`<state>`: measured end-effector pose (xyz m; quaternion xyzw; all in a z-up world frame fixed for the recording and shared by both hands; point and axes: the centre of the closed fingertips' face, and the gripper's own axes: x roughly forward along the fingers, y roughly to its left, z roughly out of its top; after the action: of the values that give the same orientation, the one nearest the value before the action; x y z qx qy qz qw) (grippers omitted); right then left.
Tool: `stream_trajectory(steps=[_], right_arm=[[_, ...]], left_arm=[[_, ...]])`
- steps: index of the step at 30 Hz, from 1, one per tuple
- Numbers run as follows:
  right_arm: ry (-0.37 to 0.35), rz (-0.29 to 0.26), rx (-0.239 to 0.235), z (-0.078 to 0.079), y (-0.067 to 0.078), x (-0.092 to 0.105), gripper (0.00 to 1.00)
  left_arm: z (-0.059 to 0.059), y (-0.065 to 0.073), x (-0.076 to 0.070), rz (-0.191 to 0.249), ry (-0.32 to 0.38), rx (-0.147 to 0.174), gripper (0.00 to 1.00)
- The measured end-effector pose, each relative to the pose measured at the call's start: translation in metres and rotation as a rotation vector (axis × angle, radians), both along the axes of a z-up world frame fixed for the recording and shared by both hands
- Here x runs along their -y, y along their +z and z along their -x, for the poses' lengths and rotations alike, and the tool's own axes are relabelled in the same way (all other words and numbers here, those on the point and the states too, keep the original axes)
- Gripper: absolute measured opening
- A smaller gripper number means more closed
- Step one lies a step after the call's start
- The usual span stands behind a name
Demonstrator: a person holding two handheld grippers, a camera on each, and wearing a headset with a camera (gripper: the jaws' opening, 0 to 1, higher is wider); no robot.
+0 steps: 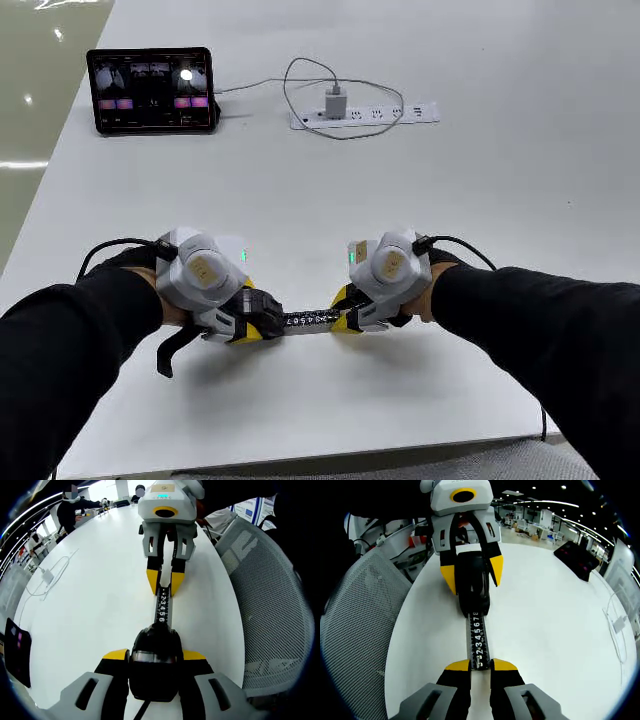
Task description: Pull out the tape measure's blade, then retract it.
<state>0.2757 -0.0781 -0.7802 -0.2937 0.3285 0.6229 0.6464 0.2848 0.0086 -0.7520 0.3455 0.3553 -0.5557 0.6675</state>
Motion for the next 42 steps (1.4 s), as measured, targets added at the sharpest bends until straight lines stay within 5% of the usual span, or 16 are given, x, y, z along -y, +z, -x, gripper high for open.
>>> stream_trajectory(steps=[42], right_arm=[[-0.009,0.018,-0.018,0.000,-0.001,0.017,0.10]], left_arm=[[0.000,-0.001,0.000,0.002,-0.002,0.005,0.32]])
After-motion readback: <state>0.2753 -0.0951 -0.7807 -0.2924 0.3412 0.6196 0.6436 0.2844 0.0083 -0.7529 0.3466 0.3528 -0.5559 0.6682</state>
